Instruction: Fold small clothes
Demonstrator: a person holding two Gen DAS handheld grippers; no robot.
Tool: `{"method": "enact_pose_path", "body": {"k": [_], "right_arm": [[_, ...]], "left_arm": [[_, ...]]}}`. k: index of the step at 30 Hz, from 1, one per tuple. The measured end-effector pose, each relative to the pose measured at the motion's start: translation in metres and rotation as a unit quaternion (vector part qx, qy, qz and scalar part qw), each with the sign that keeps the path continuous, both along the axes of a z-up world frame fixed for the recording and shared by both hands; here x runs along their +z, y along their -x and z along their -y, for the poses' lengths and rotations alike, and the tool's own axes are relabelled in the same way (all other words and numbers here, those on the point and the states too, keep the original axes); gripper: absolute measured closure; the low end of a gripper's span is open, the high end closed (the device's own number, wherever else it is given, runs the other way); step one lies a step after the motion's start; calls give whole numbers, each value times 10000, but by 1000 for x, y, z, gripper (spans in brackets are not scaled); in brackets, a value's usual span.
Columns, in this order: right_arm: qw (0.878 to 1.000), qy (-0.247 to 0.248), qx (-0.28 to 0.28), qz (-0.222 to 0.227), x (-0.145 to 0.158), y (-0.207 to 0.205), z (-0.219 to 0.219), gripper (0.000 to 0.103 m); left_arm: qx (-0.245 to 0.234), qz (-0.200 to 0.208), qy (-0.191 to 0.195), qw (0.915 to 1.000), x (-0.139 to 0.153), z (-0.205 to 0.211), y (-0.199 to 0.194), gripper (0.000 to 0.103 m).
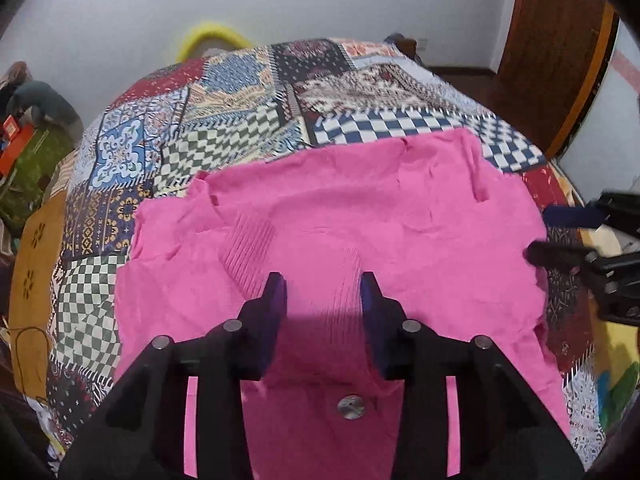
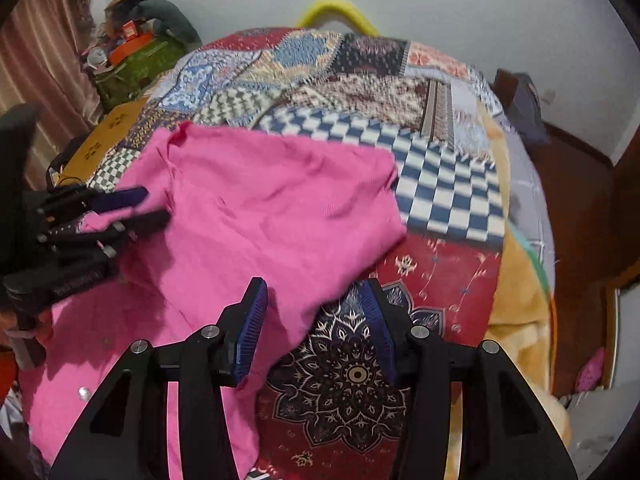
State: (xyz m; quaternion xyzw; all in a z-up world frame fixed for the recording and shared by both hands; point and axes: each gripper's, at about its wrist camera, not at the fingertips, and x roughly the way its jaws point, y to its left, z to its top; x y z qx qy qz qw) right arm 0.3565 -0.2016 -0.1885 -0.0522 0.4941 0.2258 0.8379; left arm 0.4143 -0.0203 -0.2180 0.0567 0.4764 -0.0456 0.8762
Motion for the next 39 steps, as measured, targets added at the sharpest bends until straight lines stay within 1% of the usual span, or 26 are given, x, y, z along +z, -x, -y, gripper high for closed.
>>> {"method": "enact_pose_path", "body": {"k": [2, 4, 7, 8, 10, 12, 13, 14, 16, 18, 20, 22, 24, 26, 28, 29, 30, 32, 33, 34, 35, 36, 38, 39], "right_arm": [[10000, 40, 38, -65, -8, 1, -2, 58], [9999, 92, 81, 4, -11, 3, -3, 58], [9998, 150, 150, 0, -8, 4, -4, 57], [9997, 144, 174, -26, -6, 3, -3, 57], [9997, 145, 203, -21, 0, 2, -2, 57], [9997, 128, 196, 103, 7, 0, -1, 57], [9997, 107, 187, 152, 11, -2, 0, 57], [9996, 98, 178, 191, 14, -5, 0, 57], [9995, 102, 140, 265, 19, -12, 0, 57], [9994, 111, 101, 322, 23, -23, 0, 58], [9994, 116, 37, 337, 24, -35, -2, 57], [9994, 112, -51, 332, 20, -51, -2, 57], [9993, 102, -129, 326, 15, -62, -2, 57], [9994, 81, -215, 262, 7, -76, -3, 57], [9995, 41, -282, 166, -2, -88, -4, 58], [9994, -4, -332, 111, -8, -96, -5, 58], [9993, -38, -362, 96, -10, -99, -5, 57], [9991, -149, -374, 127, -15, -105, -9, 58], [9990, -177, -370, 189, -15, -106, -10, 59], [9988, -236, -339, 273, -14, -105, -13, 70], [9990, -249, -258, 261, -14, -104, -17, 85], [9993, -221, -193, 232, -14, -104, -20, 91], [9996, -133, -31, 242, -14, -100, -27, 96], [9996, -63, 49, 281, -13, -99, -29, 96]], "left_arm": [[108, 85, -22, 9999, 4, -11, 6, 68], [280, 123, -73, 9995, 8, -27, 13, 68], [449, -95, 0, 9989, 5, -61, 24, 68], [524, -172, -64, 9985, 3, -75, 28, 68], [631, -205, -159, 9977, 2, -93, 34, 68], [780, -207, -197, 9965, 4, -116, 36, 66], [859, -198, -173, 9960, 6, -126, 34, 62], [934, -185, -111, 9954, 8, -137, 31, 54], [1019, -141, -28, 9947, 11, -152, 22, 48], [1060, -150, -10, 9942, 11, -162, 7, 47], [1028, -183, 67, 9945, 9, -169, -14, 44], [1059, -159, 63, 9942, 4, -174, -32, 41], [1130, -179, 125, 9934, -4, -181, -49, 41], [1140, -289, 327, 9925, -16, -185, -65, 40], [1065, -460, 631, 9912, -33, -187, -79, 38], [981, -603, 728, 9907, -42, -184, -85, 37], [949, -645, 761, 9905, -47, -182, -88, 37], [939, -492, 879, 9905, -48, -180, -90, 37], [930, -493, 1003, 9894, -48, -180, -91, 37], [922, -508, 1098, 9884, -49, -181, -93, 41], [894, -498, 1173, 9878, -48, -180, -93, 54], [859, -493, 1195, 9879, -48, -178, -94, 62], [837, -417, 1013, 9904, -43, -174, -93, 92], [806, -378, 903, 9919, -40, -172, -92, 96]]}}
